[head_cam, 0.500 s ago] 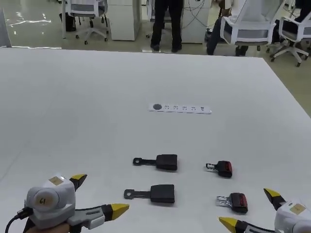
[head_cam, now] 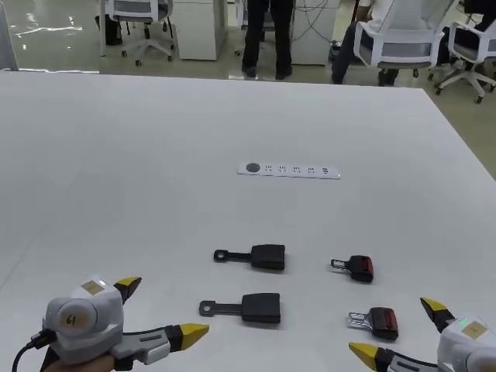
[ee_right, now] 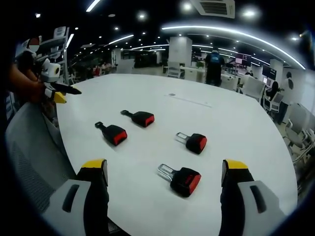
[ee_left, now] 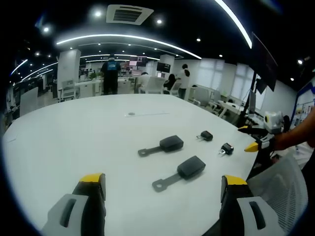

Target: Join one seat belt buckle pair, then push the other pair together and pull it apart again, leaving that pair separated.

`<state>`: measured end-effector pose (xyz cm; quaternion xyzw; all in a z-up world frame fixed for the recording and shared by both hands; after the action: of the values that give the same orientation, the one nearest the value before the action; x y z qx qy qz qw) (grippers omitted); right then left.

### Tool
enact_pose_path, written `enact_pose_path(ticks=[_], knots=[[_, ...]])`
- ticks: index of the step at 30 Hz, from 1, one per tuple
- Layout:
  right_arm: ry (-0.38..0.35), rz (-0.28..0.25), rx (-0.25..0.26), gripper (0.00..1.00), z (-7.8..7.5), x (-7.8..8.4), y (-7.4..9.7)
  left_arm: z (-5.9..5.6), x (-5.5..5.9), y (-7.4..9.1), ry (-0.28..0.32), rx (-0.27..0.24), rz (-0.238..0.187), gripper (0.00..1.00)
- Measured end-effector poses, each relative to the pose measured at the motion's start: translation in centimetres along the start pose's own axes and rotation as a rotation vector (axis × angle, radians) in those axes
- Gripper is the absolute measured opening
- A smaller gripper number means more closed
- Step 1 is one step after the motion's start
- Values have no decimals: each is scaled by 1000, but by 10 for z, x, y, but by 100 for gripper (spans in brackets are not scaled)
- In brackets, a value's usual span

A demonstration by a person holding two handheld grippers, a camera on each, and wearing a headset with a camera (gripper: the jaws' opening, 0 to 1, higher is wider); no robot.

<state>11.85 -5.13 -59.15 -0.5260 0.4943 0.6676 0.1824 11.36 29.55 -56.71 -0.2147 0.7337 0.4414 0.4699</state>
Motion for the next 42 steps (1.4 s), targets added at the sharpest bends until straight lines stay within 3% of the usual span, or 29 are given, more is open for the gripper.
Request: enact_pose_path(ticks=[11, 42], knots=[[1, 2, -4, 97, -1, 1, -1, 4, 2, 1, 0, -1, 2, 99], [-3, 8, -9, 97, -1, 3, 2, -5, 0, -1, 0, 3, 2, 99]])
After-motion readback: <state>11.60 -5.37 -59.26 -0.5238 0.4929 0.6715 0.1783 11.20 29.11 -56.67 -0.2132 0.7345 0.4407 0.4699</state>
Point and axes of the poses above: the centre of the closed fingertips' face, and the gripper's own axes: y roughly backward along the fingers, z roughly to its left, x roughly out of its underside, the point moved 1 cm from there along y, roughly backward along the fingers, and after that the axes turned 1 degree about -z, right-handed, at the moved point
